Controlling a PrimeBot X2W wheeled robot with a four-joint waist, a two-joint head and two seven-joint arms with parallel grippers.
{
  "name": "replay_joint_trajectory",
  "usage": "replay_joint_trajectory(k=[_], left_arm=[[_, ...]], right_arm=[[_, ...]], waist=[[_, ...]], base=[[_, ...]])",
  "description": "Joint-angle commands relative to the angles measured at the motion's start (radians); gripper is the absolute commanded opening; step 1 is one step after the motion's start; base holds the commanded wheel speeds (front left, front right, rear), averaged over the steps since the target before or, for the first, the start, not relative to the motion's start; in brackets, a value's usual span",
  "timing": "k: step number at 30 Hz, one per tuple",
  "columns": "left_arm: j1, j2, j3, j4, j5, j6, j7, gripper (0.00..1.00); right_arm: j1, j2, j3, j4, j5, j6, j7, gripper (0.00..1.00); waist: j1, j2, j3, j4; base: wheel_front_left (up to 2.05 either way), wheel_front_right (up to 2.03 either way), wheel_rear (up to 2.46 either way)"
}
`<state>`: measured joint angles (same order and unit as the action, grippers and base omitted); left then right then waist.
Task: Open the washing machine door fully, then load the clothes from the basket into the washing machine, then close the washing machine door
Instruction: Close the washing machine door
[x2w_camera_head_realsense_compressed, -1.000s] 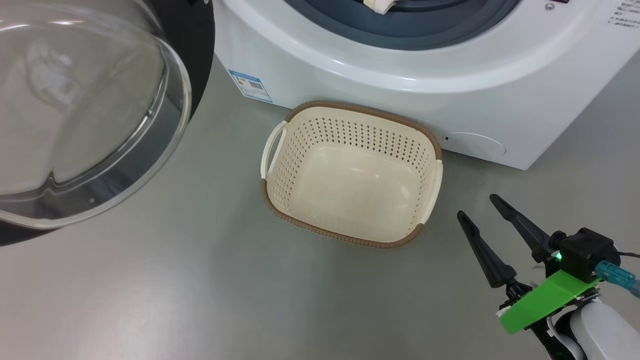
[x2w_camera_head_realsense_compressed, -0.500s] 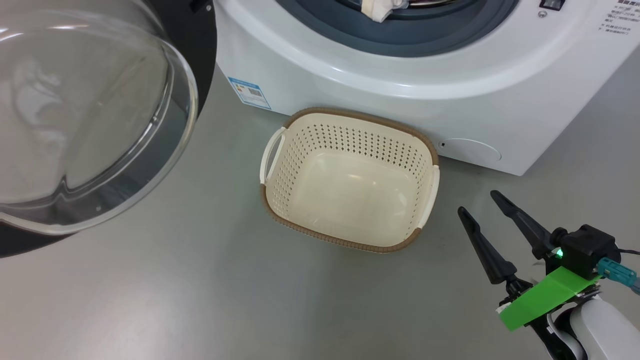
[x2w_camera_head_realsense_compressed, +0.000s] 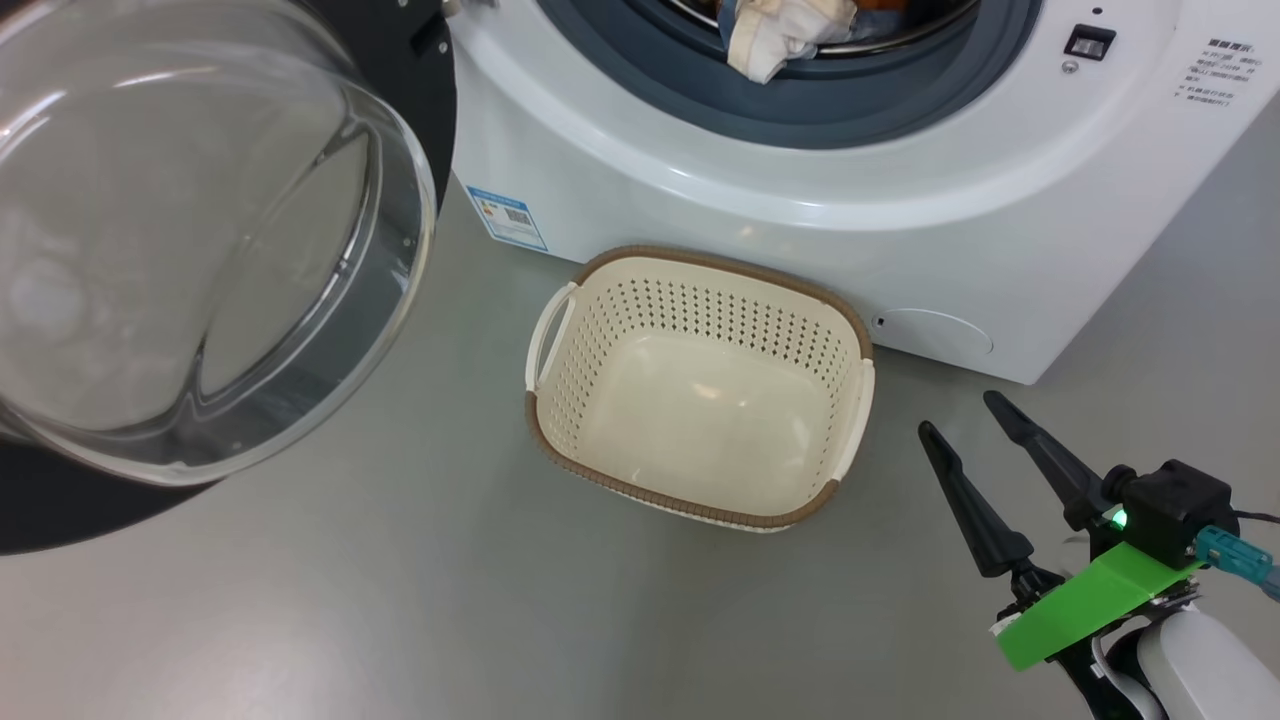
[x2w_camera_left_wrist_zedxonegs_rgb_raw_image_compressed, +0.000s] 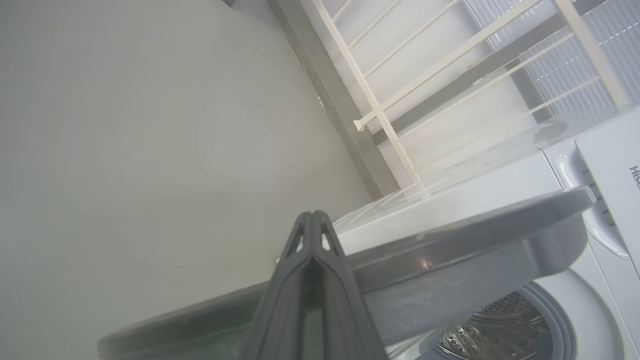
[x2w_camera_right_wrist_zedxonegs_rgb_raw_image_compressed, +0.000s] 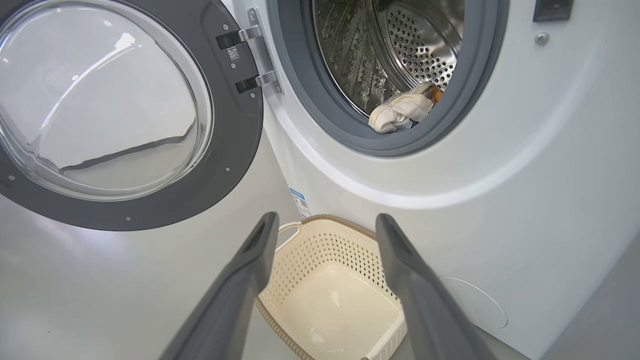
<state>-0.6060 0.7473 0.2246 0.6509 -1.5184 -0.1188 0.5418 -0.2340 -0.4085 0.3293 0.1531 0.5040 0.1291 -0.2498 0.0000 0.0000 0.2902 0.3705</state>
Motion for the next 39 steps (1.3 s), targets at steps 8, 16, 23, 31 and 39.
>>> replay_joint_trajectory(k=[8, 16, 23, 31, 39], left_arm=[[0.028, 0.041, -0.023, -0.101, -0.033, -0.012, 0.113, 0.0], [0.076, 0.056, -0.022, -0.174, -0.072, -0.012, 0.204, 0.0], [0.108, 0.062, -0.042, -0.264, -0.091, -0.012, 0.287, 0.0], [0.149, 0.056, -0.062, -0.437, -0.112, -0.012, 0.372, 0.0], [0.169, 0.043, -0.109, -0.582, -0.099, -0.012, 0.432, 0.0]], right_arm=[[0.045, 0.016, 0.0, -0.018, -0.002, 0.002, -0.012, 1.0], [0.069, 0.033, -0.015, -0.018, -0.002, 0.002, -0.012, 1.0], [0.088, 0.044, -0.037, -0.019, -0.004, 0.002, -0.012, 1.0], [0.101, 0.059, -0.055, -0.021, -0.006, 0.002, -0.012, 1.0], [0.112, 0.069, -0.076, -0.023, -0.009, 0.002, -0.012, 1.0]], waist=[[0.0, 0.0, -0.043, 0.007], [0.0, 0.0, -0.083, 0.004], [0.0, 0.0, -0.103, 0.003], [0.0, 0.0, -0.121, -0.009], [0.0, 0.0, -0.13, -0.034]], base=[[0.0, 0.0, 0.0], [0.0, 0.0, 0.0], [0.0, 0.0, 0.0], [0.0, 0.0, 0.0], [0.0, 0.0, 0.0]])
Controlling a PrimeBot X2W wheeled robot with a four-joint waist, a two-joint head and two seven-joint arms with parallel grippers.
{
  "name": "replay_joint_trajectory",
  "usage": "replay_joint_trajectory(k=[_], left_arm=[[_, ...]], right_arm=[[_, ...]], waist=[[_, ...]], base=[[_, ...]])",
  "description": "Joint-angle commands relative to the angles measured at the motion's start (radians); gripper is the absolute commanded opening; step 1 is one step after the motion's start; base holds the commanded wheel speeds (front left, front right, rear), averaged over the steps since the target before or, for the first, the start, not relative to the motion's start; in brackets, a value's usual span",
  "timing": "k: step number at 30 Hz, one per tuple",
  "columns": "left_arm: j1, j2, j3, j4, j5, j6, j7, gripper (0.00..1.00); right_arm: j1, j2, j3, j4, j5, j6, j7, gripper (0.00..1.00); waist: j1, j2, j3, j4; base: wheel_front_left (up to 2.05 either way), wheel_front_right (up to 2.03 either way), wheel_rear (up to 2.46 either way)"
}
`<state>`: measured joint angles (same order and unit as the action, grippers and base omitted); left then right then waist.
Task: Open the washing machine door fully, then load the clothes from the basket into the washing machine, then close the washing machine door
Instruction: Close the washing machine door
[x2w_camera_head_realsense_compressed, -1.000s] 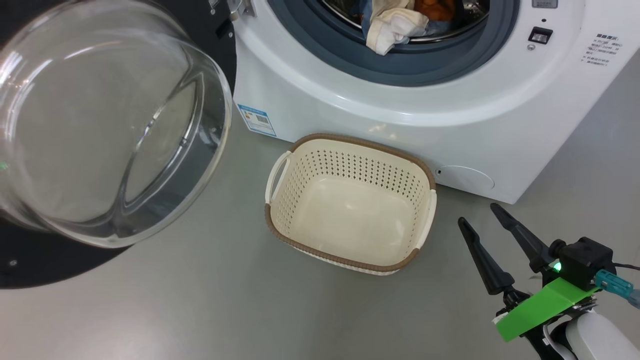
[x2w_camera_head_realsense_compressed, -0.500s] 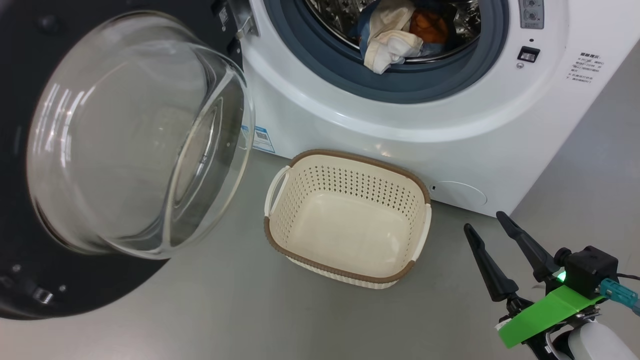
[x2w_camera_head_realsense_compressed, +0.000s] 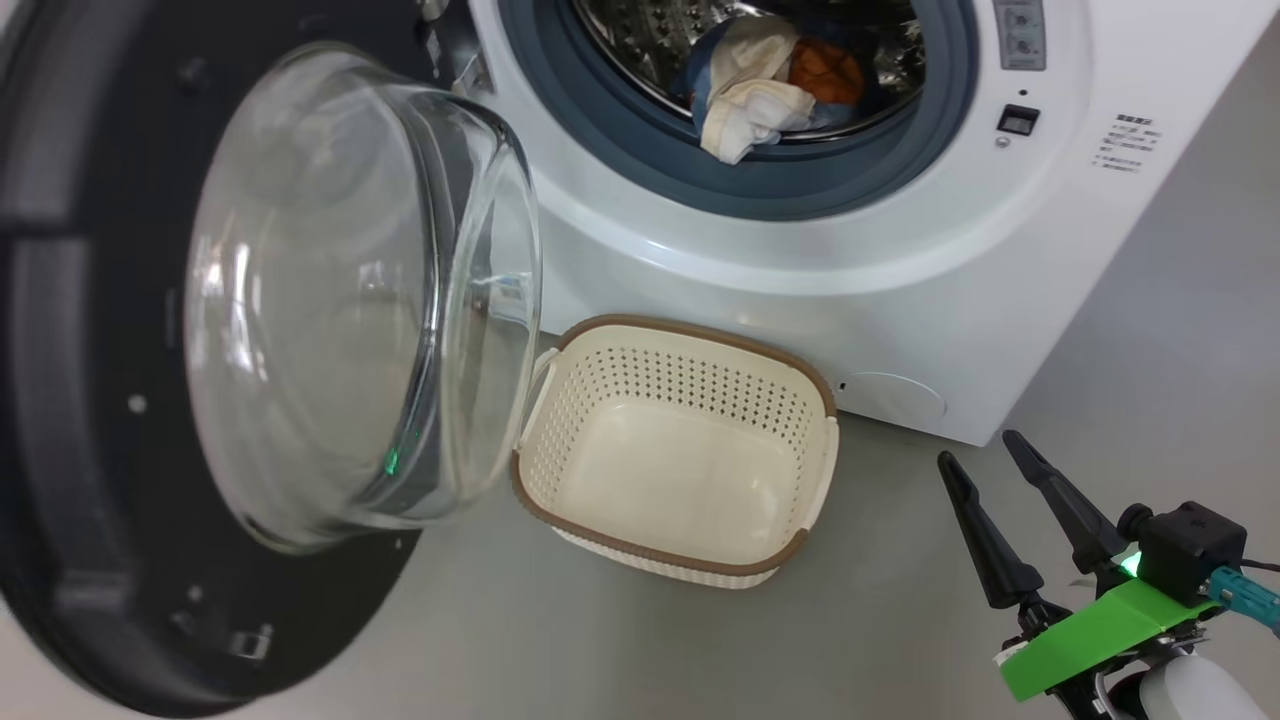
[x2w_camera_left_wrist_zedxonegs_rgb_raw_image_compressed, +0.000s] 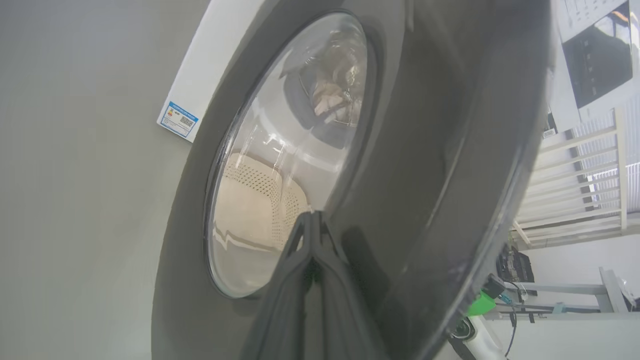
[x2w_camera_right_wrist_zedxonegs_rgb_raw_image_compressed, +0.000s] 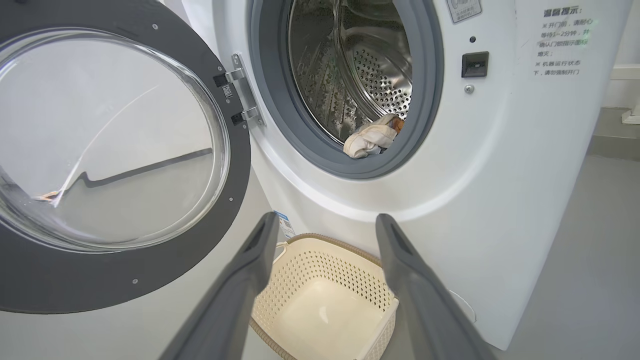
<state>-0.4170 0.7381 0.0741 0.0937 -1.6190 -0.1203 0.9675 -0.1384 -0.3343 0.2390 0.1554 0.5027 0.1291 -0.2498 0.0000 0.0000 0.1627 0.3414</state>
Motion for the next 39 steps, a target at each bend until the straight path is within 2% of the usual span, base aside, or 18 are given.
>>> replay_joint_trajectory(k=[1, 12, 20, 29, 39], left_arm=[[-0.02, 0.046, 0.035, -0.042, -0.002, -0.01, 0.014, 0.0], [-0.026, -0.02, -0.046, -0.2, -0.008, -0.01, 0.076, 0.0], [-0.066, -0.097, -0.111, -0.26, 0.028, -0.01, 0.058, 0.0], [-0.152, -0.184, -0.167, -0.227, 0.084, -0.01, -0.005, 0.0], [-0.245, -0.222, -0.204, -0.14, 0.13, -0.01, -0.069, 0.0]], right_arm=[[0.017, -0.004, 0.012, -0.025, -0.008, 0.002, -0.012, 1.0], [0.032, 0.019, -0.018, -0.028, -0.011, 0.002, -0.012, 1.0], [0.037, 0.031, -0.024, -0.031, -0.014, 0.002, -0.012, 1.0], [0.035, 0.043, -0.029, -0.033, -0.015, 0.002, -0.012, 1.0], [0.031, 0.065, -0.039, -0.036, -0.016, 0.002, -0.012, 1.0]], waist=[[0.0, 0.0, -0.005, -0.011], [0.0, 0.0, -0.026, -0.095], [0.0, 0.0, -0.035, -0.168], [0.0, 0.0, -0.034, -0.263], [0.0, 0.0, -0.021, -0.373]], base=[[0.0, 0.0, 0.0], [0.0, 0.0, 0.0], [0.0, 0.0, 0.0], [0.0, 0.0, 0.0], [0.0, 0.0, 0.0]])
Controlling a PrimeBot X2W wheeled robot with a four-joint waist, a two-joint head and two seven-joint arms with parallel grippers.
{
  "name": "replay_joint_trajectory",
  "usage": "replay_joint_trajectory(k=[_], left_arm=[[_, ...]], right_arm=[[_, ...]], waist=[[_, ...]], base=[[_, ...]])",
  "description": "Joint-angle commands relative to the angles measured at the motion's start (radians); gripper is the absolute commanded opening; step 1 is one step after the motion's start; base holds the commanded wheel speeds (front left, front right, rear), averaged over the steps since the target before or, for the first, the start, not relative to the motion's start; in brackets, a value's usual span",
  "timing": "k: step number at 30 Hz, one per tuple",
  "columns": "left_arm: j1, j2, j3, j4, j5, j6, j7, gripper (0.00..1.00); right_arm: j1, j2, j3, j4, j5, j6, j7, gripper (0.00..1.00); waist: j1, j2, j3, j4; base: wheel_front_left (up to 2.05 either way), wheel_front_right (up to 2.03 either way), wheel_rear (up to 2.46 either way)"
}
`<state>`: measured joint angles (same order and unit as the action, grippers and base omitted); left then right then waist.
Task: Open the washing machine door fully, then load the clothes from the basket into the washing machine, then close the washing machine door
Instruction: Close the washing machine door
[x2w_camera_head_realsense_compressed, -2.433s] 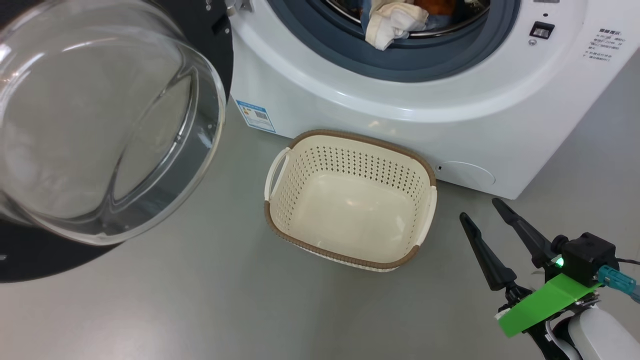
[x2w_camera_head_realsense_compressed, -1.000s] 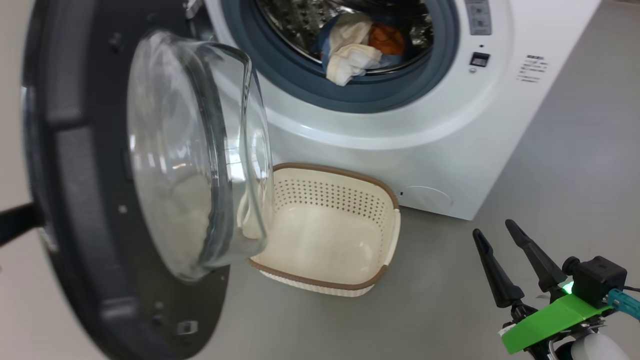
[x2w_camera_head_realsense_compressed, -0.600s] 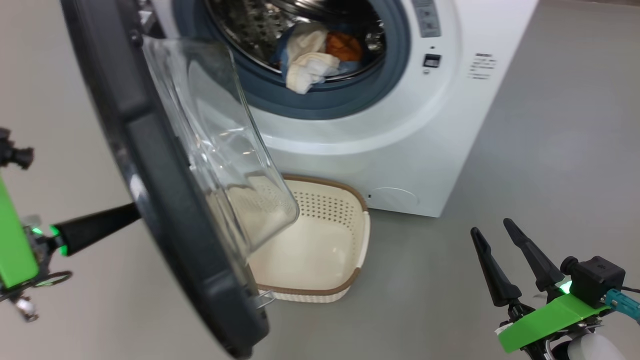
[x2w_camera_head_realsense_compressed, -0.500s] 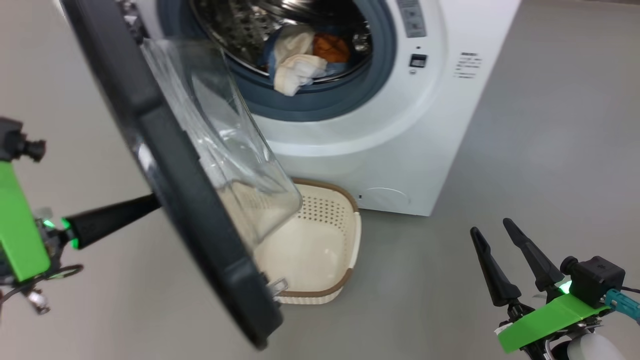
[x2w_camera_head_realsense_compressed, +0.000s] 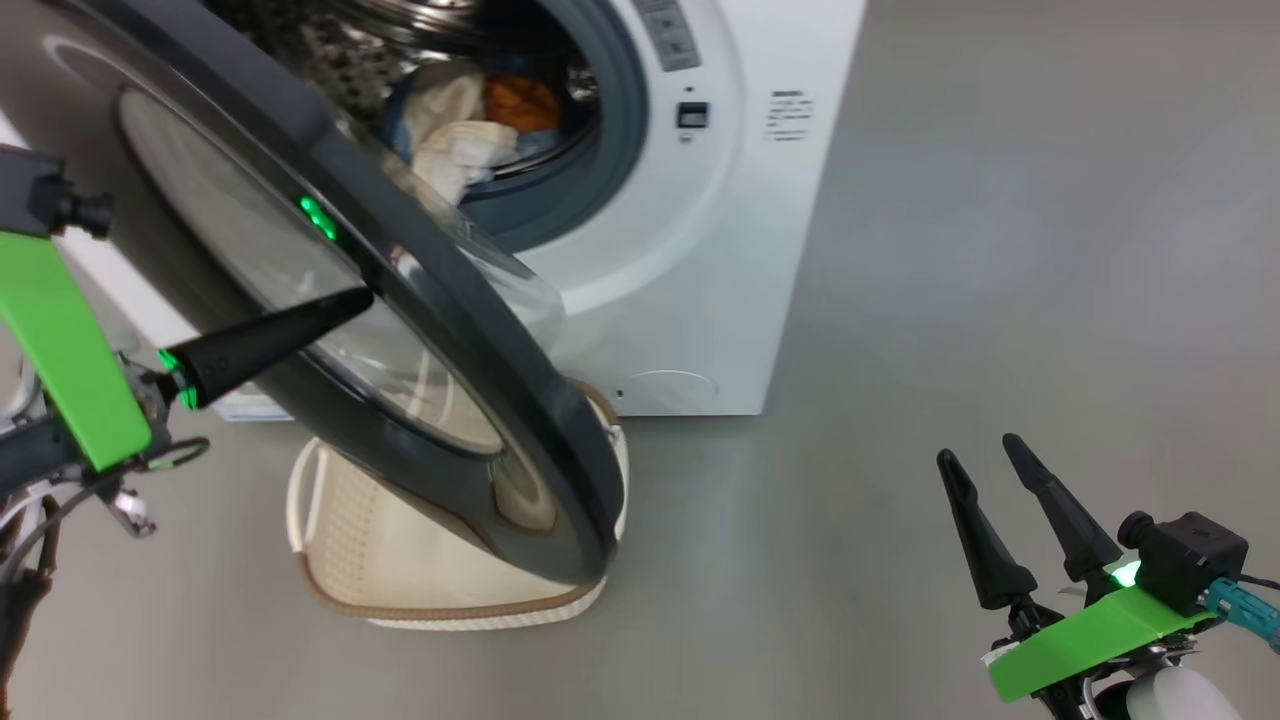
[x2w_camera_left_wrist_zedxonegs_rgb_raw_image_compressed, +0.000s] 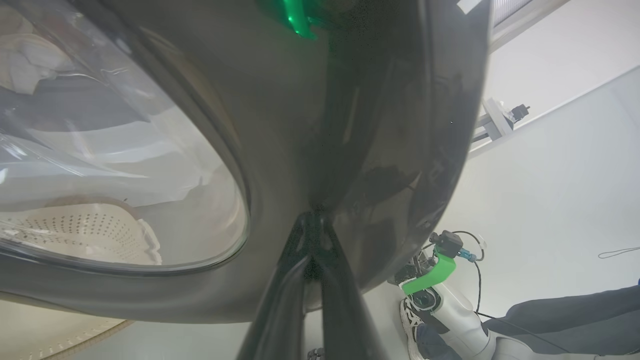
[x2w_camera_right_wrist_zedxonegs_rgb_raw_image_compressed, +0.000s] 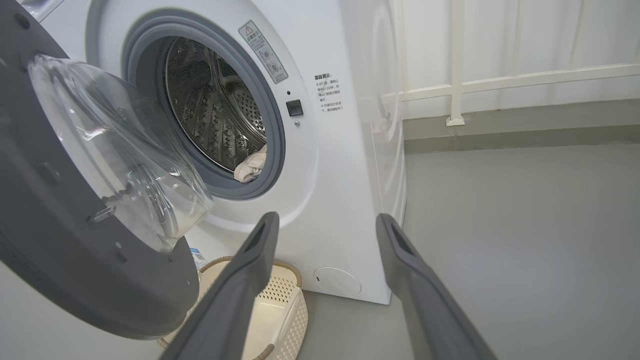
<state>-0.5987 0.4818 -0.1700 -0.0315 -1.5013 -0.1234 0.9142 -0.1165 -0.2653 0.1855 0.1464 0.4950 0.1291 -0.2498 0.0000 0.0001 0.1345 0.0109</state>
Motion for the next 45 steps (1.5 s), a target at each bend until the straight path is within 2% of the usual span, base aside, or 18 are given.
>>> replay_joint_trajectory(k=[1, 11, 18, 19, 21, 22, 23, 24, 25, 28, 36, 45], left_arm=[[-0.069, 0.034, 0.038, -0.007, 0.016, -0.007, -0.023, 0.0], [-0.079, 0.034, 0.02, 0.014, 0.03, -0.007, -0.09, 0.0], [0.031, 0.062, 0.026, -0.02, 0.031, -0.007, -0.146, 0.0], [0.054, 0.067, 0.028, -0.025, 0.031, -0.007, -0.156, 0.03], [0.101, 0.081, 0.035, -0.032, 0.038, -0.007, -0.18, 0.42], [0.124, 0.087, 0.037, -0.036, 0.04, -0.007, -0.192, 0.52], [0.146, 0.093, 0.042, -0.039, 0.041, -0.007, -0.206, 0.78], [0.167, 0.096, 0.047, -0.04, 0.04, -0.007, -0.222, 0.96], [0.187, 0.101, 0.051, -0.042, 0.042, -0.007, -0.237, 1.0], [0.263, 0.121, 0.054, -0.031, 0.07, -0.007, -0.315, 1.0], [0.399, 0.129, 0.051, -0.016, 0.098, -0.007, -0.525, 1.0], [0.532, 0.15, -0.015, 0.042, 0.137, -0.007, -0.775, 1.0]], right_arm=[[0.01, -0.003, 0.014, -0.027, -0.009, 0.002, -0.012, 1.0], [0.009, 0.007, -0.001, -0.028, -0.011, 0.002, -0.012, 1.0], [0.017, 0.006, -0.008, -0.026, -0.012, 0.002, -0.012, 1.0], [0.019, 0.005, -0.008, -0.026, -0.012, 0.002, -0.012, 1.0], [0.023, 0.002, -0.009, -0.026, -0.011, 0.002, -0.012, 1.0], [0.025, 0.0, -0.01, -0.026, -0.011, 0.002, -0.012, 1.0], [0.027, -0.002, -0.01, -0.026, -0.011, 0.002, -0.012, 1.0], [0.029, -0.004, -0.01, -0.027, -0.011, 0.002, -0.012, 1.0], [0.031, -0.006, -0.01, -0.027, -0.011, 0.002, -0.012, 1.0], [0.035, -0.013, -0.011, -0.027, -0.01, 0.002, -0.012, 1.0], [0.048, -0.029, -0.015, -0.02, -0.003, 0.002, -0.012, 1.0], [0.063, -0.031, -0.029, -0.005, 0.004, 0.002, -0.012, 1.0]], waist=[[0.0, -0.0001, 0.007, -0.051], [0.0, -0.0001, 0.016, -0.067], [0.0, -0.0001, -0.002, -0.038], [0.0, -0.0001, -0.005, -0.033], [0.0, -0.0001, -0.011, -0.024], [0.0, -0.0001, -0.013, -0.02], [0.0, -0.0001, -0.015, -0.016], [0.0, -0.0001, -0.016, -0.012], [0.0, -0.0001, -0.017, -0.009], [0.0, -0.0001, -0.024, 0.0], [0.0, -0.0001, -0.034, -0.004], [0.0, -0.0001, -0.044, -0.032]], base=[[0.0, 0.0, 0.0], [0.0, 0.0, 0.0], [0.0, 0.0, 0.0], [0.0, 0.0, 0.0], [0.0, 0.0, 0.0], [0.0, 0.0, 0.0], [0.0, 0.0, 0.0], [0.0, 0.0, 0.0], [0.0, 0.0, 0.0], [0.0, 0.0, 0.0], [0.0, 0.0, 0.0], [0.0, 0.0, 0.0]])
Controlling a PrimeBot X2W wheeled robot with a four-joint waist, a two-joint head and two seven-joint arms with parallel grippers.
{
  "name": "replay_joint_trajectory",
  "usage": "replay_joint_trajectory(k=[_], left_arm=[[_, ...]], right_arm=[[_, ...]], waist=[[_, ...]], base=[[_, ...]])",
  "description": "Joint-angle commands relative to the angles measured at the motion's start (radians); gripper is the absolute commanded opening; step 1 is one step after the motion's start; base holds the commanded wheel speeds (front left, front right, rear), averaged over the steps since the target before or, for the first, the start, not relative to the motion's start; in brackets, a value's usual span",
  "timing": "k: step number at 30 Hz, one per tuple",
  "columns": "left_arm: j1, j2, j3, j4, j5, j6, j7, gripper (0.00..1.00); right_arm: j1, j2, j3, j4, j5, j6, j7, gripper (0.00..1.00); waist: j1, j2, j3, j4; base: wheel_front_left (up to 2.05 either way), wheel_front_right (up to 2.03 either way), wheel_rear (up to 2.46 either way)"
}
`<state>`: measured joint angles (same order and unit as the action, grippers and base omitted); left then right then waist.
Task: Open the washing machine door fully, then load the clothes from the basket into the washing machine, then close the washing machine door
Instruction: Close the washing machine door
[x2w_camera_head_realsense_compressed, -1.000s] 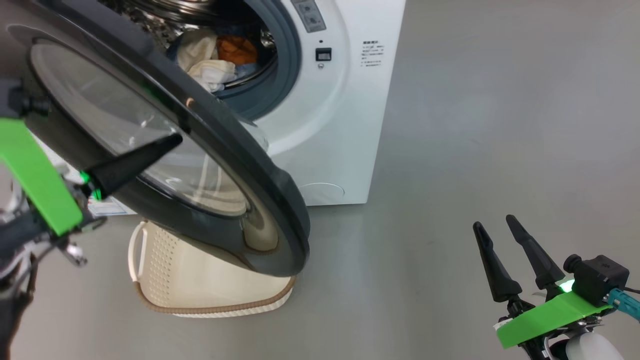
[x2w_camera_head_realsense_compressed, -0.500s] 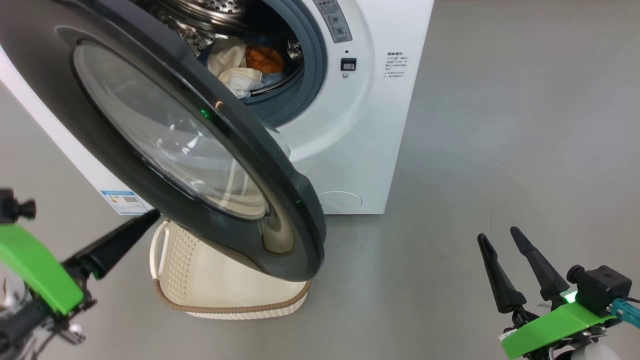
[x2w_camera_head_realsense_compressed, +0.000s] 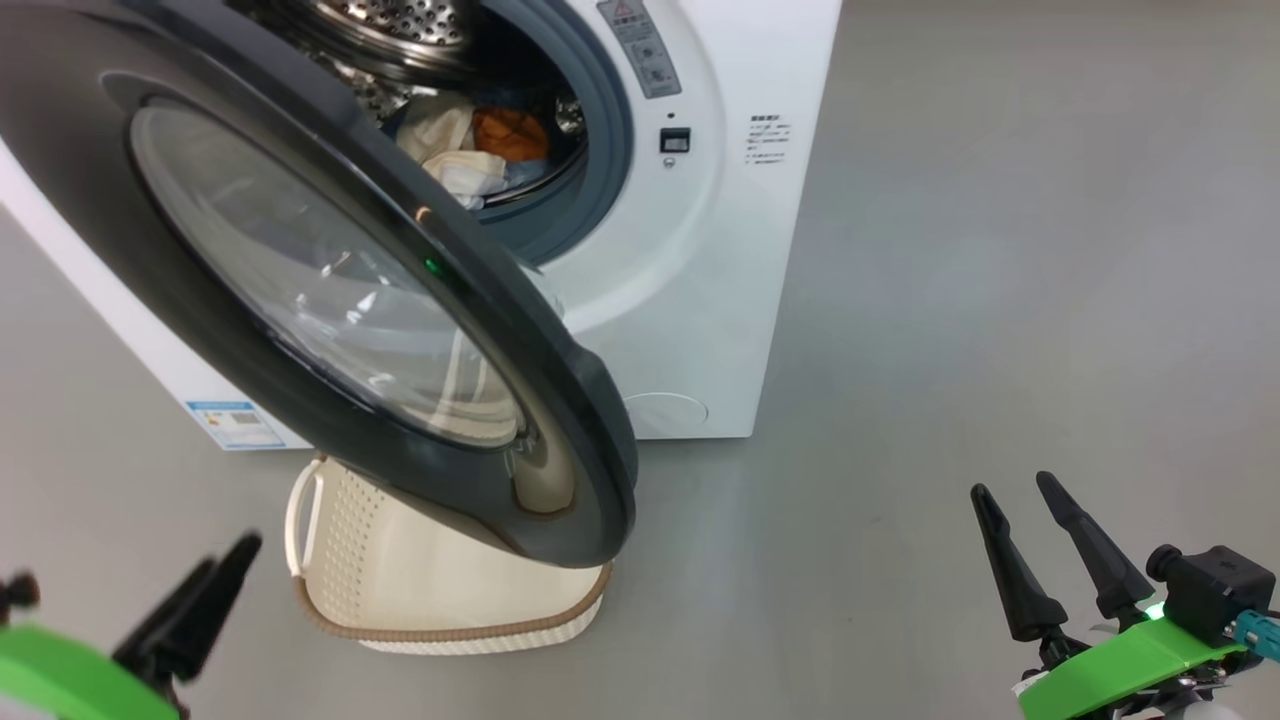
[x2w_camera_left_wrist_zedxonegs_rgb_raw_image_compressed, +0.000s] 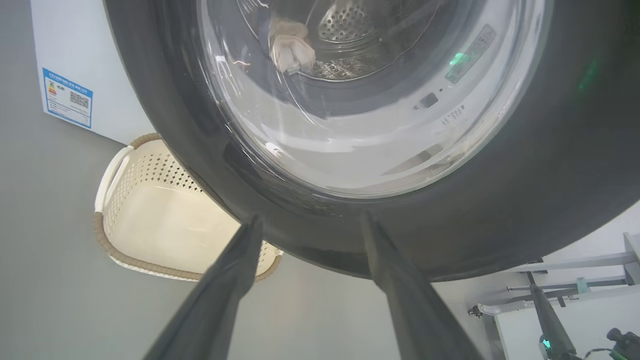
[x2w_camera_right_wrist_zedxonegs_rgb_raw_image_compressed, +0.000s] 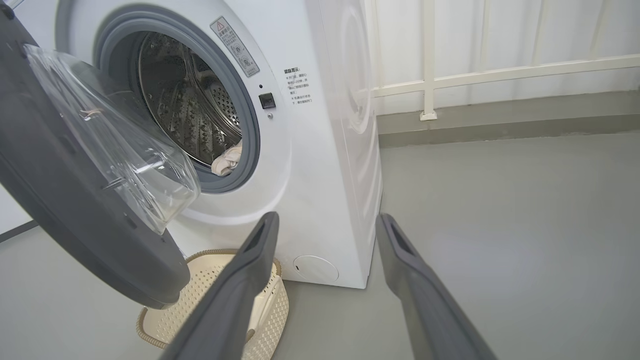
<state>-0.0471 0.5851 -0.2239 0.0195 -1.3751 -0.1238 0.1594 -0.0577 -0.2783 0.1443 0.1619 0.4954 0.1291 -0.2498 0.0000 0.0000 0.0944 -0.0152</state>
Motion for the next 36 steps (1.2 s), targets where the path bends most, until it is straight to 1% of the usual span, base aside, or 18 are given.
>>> replay_joint_trajectory(k=[1, 2, 6, 10, 12, 14, 16, 17, 19, 23, 26, 29, 31, 33, 36], left_arm=[[-0.008, 0.048, 0.031, 0.002, 0.012, -0.007, -0.049, 1.0], [-0.008, 0.048, 0.031, 0.002, 0.012, -0.007, -0.049, 1.0], [0.027, 0.053, -0.004, 0.042, 0.025, -0.007, -0.166, 1.0], [0.05, 0.063, -0.06, 0.09, 0.084, -0.007, -0.302, 1.0], [0.048, 0.054, -0.077, 0.124, 0.106, -0.007, -0.371, 1.0], [0.042, 0.044, -0.083, 0.166, 0.148, -0.007, -0.406, 1.0], [0.034, 0.013, -0.064, 0.195, 0.181, -0.007, -0.419, 1.0], [0.028, -0.001, -0.041, 0.205, 0.22, -0.007, -0.42, 1.0], [0.026, -0.053, 0.015, 0.209, 0.299, -0.007, -0.42, 1.0], [0.041, -0.142, 0.119, 0.197, 0.492, -0.007, -0.421, 1.0], [0.056, -0.197, 0.156, 0.167, 0.619, -0.007, -0.421, 1.0], [0.067, -0.23, 0.188, 0.135, 0.751, -0.007, -0.421, 1.0], [0.074, -0.254, 0.202, 0.116, 0.821, -0.007, -0.421, 1.0], [0.079, -0.277, 0.219, 0.104, 0.877, -0.007, -0.421, 1.0], [0.091, -0.31, 0.24, 0.099, 0.933, -0.007, -0.421, 1.0]], right_arm=[[0.006, -0.018, 0.012, -0.018, 0.004, 0.002, -0.012, 1.0], [0.006, -0.018, 0.012, -0.018, 0.004, 0.002, -0.012, 1.0], [0.015, -0.022, 0.01, -0.008, 0.008, 0.002, -0.012, 1.0], [0.021, -0.024, 0.007, -0.004, 0.01, 0.002, -0.012, 1.0], [0.023, -0.025, 0.007, -0.002, 0.011, 0.002, -0.012, 1.0], [0.023, -0.025, 0.005, -0.001, 0.011, 0.002, -0.012, 1.0], [0.024, -0.026, 0.002, 0.0, 0.011, 0.002, -0.012, 1.0], [0.024, -0.026, 0.0, 0.0, 0.011, 0.002, -0.012, 1.0], [0.025, -0.025, -0.003, -0.001, 0.011, 0.002, -0.012, 1.0], [0.027, -0.024, -0.006, -0.002, 0.01, 0.002, -0.012, 1.0], [0.026, -0.023, -0.009, -0.004, 0.01, 0.002, -0.012, 1.0], [0.024, -0.021, -0.016, -0.006, 0.009, 0.002, -0.012, 1.0], [0.022, -0.02, -0.02, -0.007, 0.008, 0.002, -0.012, 1.0], [0.02, -0.019, -0.021, -0.008, 0.008, 0.002, -0.012, 1.0], [0.016, -0.018, -0.021, -0.008, 0.008, 0.002, -0.012, 1.0]], waist=[[0.0, 0.0, -0.007, -0.011], [0.0, 0.0, -0.007, -0.011], [0.0, 0.0, -0.017, -0.027], [0.0, 0.0, -0.025, -0.044], [0.0, 0.0, -0.027, -0.051], [0.0, 0.0, -0.028, -0.057], [0.0, 0.0, -0.028, -0.062], [0.0, 0.0, -0.028, -0.064], [0.0, 0.0, -0.028, -0.066], [0.0, 0.0, -0.027, -0.071], [0.0, 0.0, -0.024, -0.074], [0.0, 0.0, -0.018, -0.074], [0.0, 0.0, -0.015, -0.075], [0.0, 0.0, -0.012, -0.075], [0.0, 0.0, -0.01, -0.077]], base=[[0.0, 0.0, 0.0], [0.0, 0.0, 0.0], [0.0, 0.0, 0.0], [0.0, 0.0, 0.0], [0.0, 0.0, 0.0], [0.0, 0.0, 0.0], [0.0, 0.0, 0.0], [0.0, 0.0, 0.0], [0.0, 0.0, 0.0], [0.0, 0.0, 0.0], [0.0, 0.0, 0.0], [0.0, 0.0, 0.0], [0.0, 0.0, 0.0], [0.0, 0.0, 0.0], [0.0, 0.0, 0.0]])
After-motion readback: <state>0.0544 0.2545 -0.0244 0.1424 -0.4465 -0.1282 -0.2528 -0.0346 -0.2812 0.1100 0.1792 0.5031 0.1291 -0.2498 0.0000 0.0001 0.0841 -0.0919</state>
